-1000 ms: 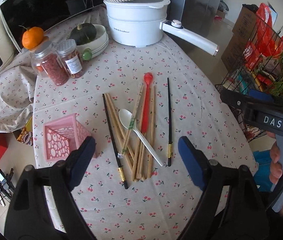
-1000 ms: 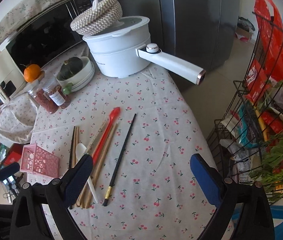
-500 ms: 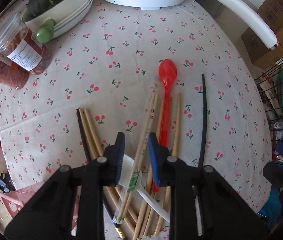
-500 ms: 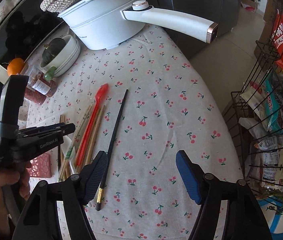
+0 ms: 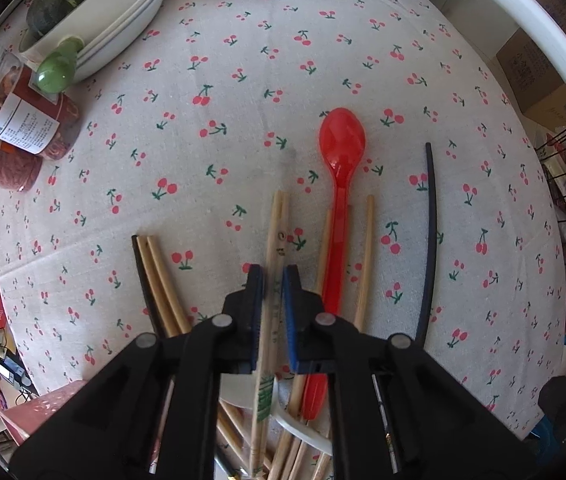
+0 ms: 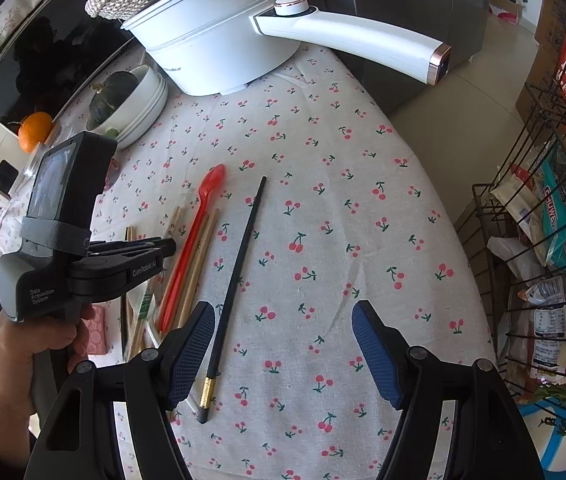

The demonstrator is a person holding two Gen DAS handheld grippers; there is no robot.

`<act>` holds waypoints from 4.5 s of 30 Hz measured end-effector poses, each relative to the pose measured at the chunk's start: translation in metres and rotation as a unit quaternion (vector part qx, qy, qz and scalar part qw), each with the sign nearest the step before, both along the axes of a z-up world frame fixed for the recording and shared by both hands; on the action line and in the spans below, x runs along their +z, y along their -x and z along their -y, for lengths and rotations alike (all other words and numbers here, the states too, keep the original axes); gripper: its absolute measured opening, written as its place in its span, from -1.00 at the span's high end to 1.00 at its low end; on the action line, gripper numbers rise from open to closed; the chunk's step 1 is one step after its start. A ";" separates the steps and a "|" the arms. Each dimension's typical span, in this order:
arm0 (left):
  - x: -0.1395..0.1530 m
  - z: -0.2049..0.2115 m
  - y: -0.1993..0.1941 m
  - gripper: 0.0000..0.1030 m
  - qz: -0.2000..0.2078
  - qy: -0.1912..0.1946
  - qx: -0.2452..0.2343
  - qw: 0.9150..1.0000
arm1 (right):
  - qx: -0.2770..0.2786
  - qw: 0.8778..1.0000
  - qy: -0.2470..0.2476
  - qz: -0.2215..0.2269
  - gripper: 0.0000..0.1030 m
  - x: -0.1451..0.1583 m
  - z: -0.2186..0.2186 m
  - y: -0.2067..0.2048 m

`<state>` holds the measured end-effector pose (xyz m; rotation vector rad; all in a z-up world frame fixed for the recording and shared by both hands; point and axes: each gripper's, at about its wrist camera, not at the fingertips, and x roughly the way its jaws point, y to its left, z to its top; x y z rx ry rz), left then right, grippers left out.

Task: Organize utensils
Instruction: 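Grasp a wooden chopstick with the left tool while the right tool approaches the black chopstick, then lower the wooden chopstick into the pink basket with the left tool while the right tool grasps the black chopstick, then lower the black chopstick into the pink basket and open the right tool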

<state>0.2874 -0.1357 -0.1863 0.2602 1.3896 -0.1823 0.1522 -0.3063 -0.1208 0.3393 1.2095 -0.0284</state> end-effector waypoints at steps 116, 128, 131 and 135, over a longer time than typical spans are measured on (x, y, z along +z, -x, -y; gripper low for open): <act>0.122 -0.235 0.174 -0.77 0.245 0.131 0.172 0.945 | 0.176 0.930 -0.094 0.308 0.89 0.151 -0.180 0.034; 0.102 -0.228 0.182 -0.78 0.193 0.138 0.138 0.962 | 0.176 0.952 -0.102 0.228 0.89 0.081 -0.208 -0.018; 0.102 -0.225 0.182 -0.78 0.194 0.138 0.133 0.962 | 0.187 0.951 -0.114 0.217 0.82 0.072 -0.210 -0.023; 0.103 -0.222 0.182 -0.78 0.196 0.139 0.128 0.962 | 0.196 0.949 -0.114 0.219 0.60 0.073 -0.209 -0.020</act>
